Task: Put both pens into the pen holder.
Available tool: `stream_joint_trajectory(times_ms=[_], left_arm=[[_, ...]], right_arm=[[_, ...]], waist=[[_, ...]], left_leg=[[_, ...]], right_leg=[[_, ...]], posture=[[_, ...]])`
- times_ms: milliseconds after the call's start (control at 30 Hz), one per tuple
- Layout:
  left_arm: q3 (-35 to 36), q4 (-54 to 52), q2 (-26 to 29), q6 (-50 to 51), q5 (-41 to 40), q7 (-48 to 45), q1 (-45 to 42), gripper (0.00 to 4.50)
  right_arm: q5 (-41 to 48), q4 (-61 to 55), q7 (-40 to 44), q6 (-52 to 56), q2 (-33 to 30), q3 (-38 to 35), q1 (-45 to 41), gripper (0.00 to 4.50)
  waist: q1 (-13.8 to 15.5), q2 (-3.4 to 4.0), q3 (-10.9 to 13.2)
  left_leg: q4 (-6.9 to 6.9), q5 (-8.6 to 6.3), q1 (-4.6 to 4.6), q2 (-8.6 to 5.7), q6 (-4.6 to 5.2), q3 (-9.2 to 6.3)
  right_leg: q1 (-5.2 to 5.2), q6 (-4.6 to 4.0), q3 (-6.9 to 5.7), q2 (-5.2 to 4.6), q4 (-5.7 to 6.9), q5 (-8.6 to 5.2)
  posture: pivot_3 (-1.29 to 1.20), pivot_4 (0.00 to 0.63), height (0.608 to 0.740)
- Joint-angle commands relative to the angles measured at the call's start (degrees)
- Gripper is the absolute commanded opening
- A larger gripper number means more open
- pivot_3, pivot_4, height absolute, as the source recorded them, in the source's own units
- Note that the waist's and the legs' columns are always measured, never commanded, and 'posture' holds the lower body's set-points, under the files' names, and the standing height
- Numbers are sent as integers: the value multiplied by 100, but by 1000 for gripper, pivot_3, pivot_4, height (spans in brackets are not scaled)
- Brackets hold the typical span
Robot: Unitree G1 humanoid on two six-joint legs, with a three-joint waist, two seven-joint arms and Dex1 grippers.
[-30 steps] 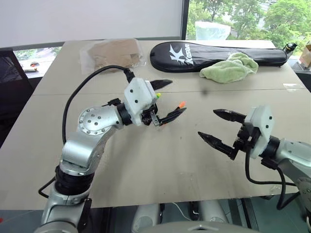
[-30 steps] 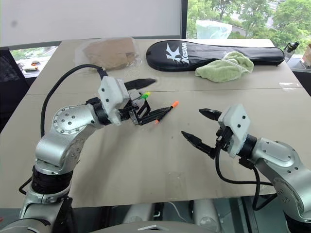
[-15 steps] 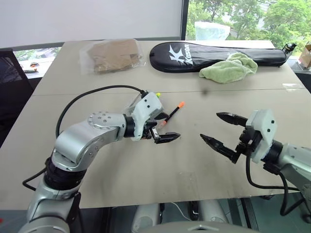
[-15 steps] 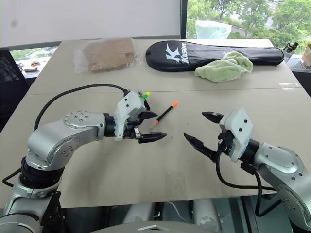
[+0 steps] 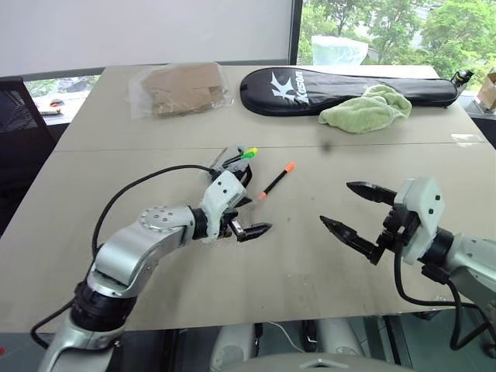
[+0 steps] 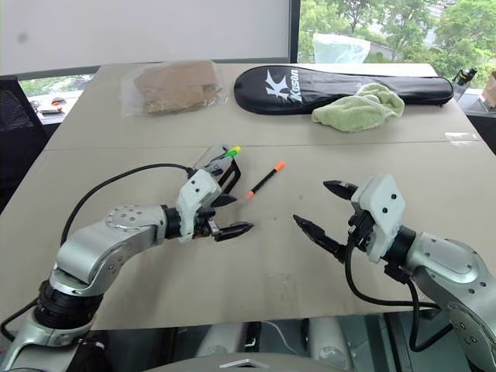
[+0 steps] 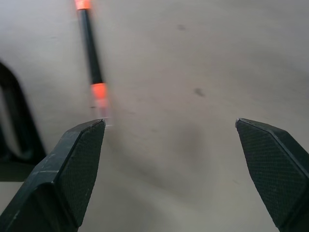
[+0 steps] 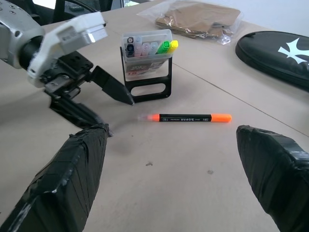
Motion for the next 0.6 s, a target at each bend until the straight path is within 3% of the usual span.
stream_joint_trajectory(times_ms=[33, 300, 400, 600], left_arm=[[-183, 62, -211, 144, 364, 472, -334, 4457], [-887, 344, -399, 88, 1047, 752, -591, 4457], [-1091, 469, -299, -101, 1251, 635, -561, 3723], [-756, 641, -374, -172, 1055, 367, -443, 919]], right_arm=[[222, -188, 91, -95, -103, -97, 33, 4500], [-163, -431, 922, -583, -838, -435, 842, 4500], [-290, -422, 1038, -752, -914, -539, 1069, 4500], [-489, -337, 938, -935, -816, -403, 1184, 4500]], waist=[[7, -1, 0], [-3, -6, -2], [2, -8, -4], [2, -11, -7]], left_leg=[[0, 0, 0, 0, 0, 0], [1, 0, -1, -5, 1, 2], [1, 0, 0, -3, 1, 0], [2, 0, 4, -2, 1, 1]], right_leg=[[0, -1, -1, 0, 0, 1], [0, -10, 2, -1, 0, 7], [1, 1, 0, 1, 1, 0], [2, 1, 1, 0, 3, -2]], posture=[[0, 150, 740], [0, 150, 740], [0, 150, 740], [0, 150, 740]])
